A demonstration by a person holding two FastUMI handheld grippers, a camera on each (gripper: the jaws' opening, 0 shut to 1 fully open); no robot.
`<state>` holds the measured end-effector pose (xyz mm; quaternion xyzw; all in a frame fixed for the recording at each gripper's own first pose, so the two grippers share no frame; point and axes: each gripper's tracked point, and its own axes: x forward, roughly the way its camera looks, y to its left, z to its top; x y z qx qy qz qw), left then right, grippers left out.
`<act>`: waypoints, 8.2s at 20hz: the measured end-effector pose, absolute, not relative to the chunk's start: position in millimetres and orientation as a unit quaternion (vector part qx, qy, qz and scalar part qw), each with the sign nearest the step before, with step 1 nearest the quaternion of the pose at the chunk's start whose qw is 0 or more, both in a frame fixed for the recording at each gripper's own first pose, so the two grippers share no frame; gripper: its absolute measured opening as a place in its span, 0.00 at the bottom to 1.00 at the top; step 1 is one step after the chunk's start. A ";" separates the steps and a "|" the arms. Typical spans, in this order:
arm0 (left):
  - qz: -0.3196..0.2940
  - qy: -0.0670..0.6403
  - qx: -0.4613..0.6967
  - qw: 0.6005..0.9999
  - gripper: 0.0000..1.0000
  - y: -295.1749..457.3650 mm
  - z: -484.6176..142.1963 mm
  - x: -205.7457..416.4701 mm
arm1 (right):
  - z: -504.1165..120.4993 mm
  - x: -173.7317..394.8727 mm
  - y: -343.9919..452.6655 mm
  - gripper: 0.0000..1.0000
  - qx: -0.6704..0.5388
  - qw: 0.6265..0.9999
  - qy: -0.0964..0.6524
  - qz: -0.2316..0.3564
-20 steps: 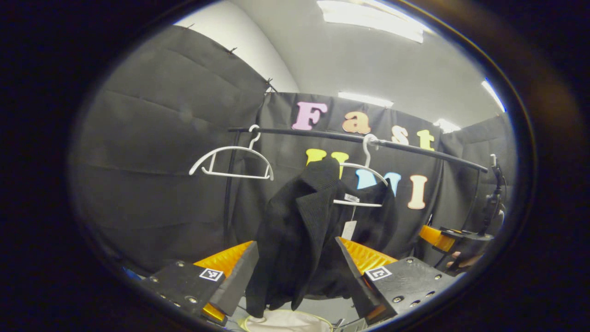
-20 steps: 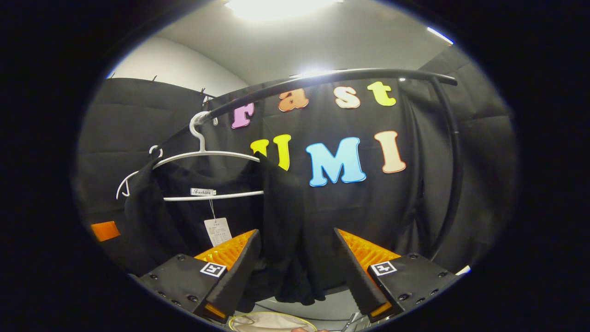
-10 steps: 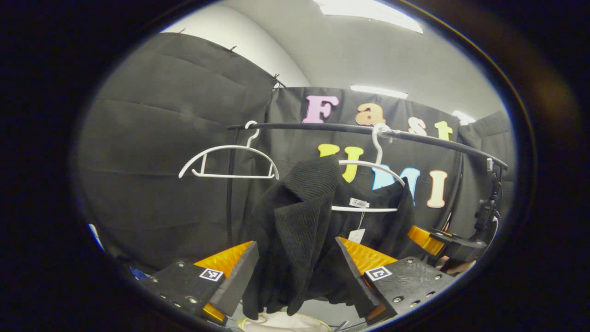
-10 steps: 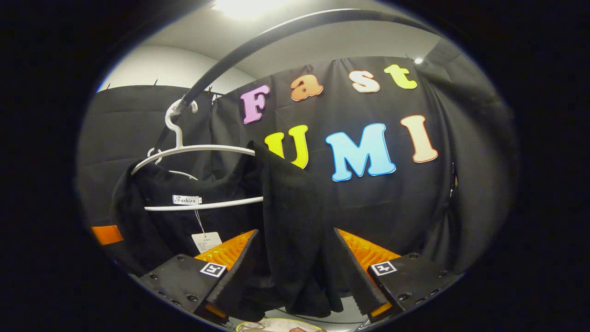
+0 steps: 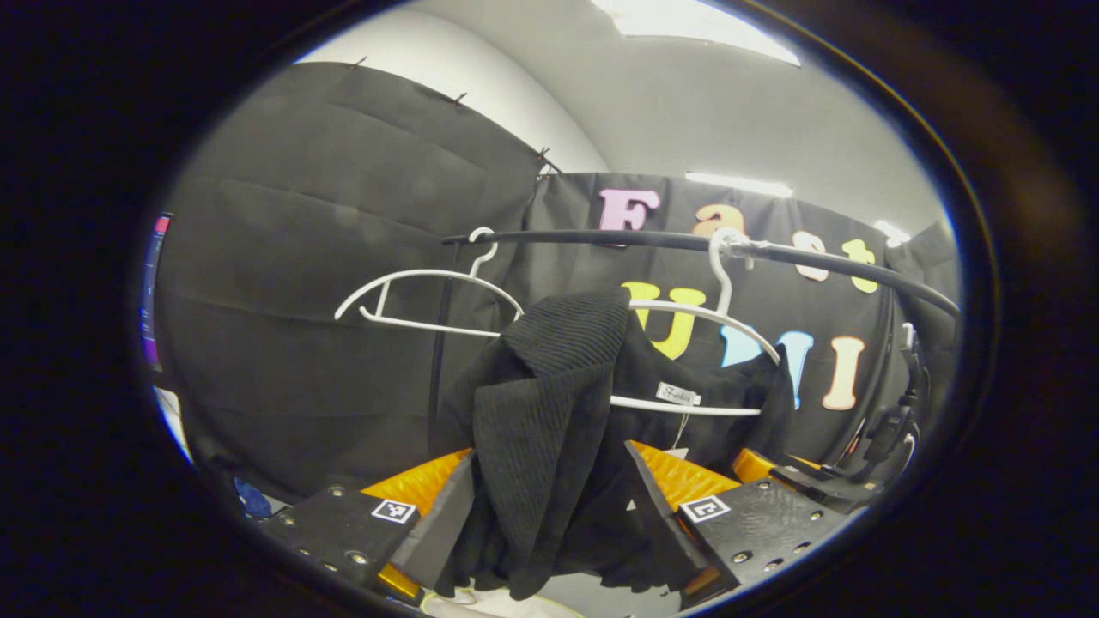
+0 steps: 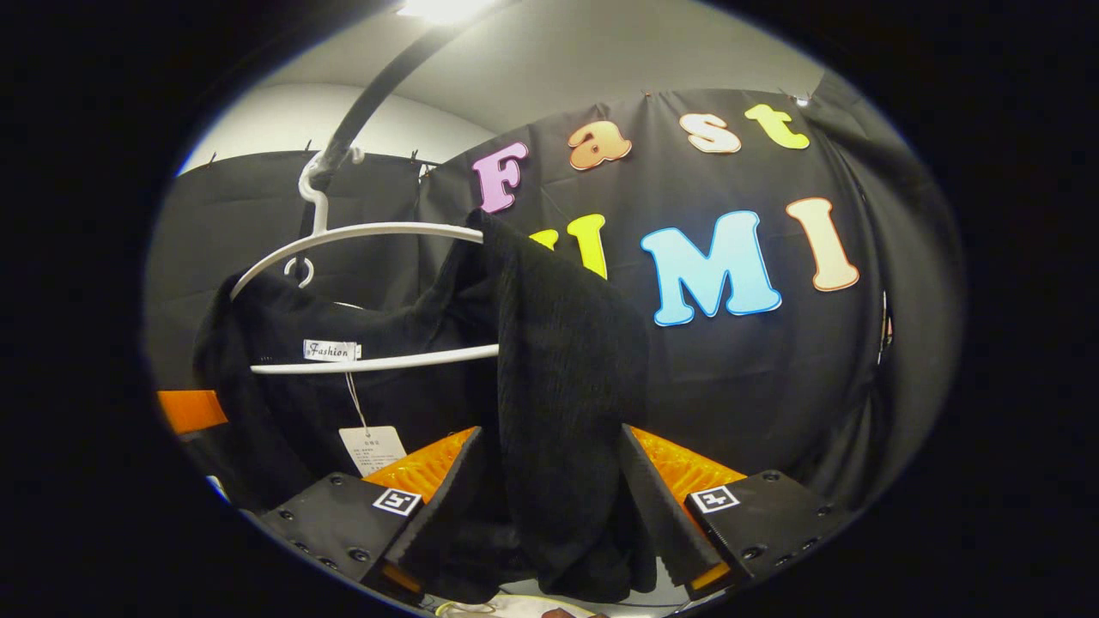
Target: Grasp the clothes on the hanger with both hands and then place them into the laundry hamper below.
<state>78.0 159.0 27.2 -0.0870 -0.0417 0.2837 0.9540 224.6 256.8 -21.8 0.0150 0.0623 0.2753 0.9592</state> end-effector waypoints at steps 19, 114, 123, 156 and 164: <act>0.319 -0.050 -0.068 0.944 0.10 176.6 32.0 113.6 | -20.6 251.9 272.4 0.24 0.072 0.941 0.098 0.316; -0.033 0.198 0.023 0.979 0.01 205.0 -159.5 50.5 | -152.3 80.8 88.6 0.01 0.001 0.980 0.191 -0.049; -0.065 0.244 0.006 0.967 0.01 189.5 -228.1 45.9 | -231.7 35.5 97.1 0.01 0.018 0.956 0.287 -0.054; -0.102 0.358 0.048 0.927 0.02 173.1 -429.1 96.7 | -430.7 46.3 184.2 0.04 0.021 0.874 0.486 0.001; -0.103 0.385 0.014 0.917 0.06 171.2 -452.8 91.8 | -441.1 38.4 181.0 0.05 0.027 0.864 0.502 -0.005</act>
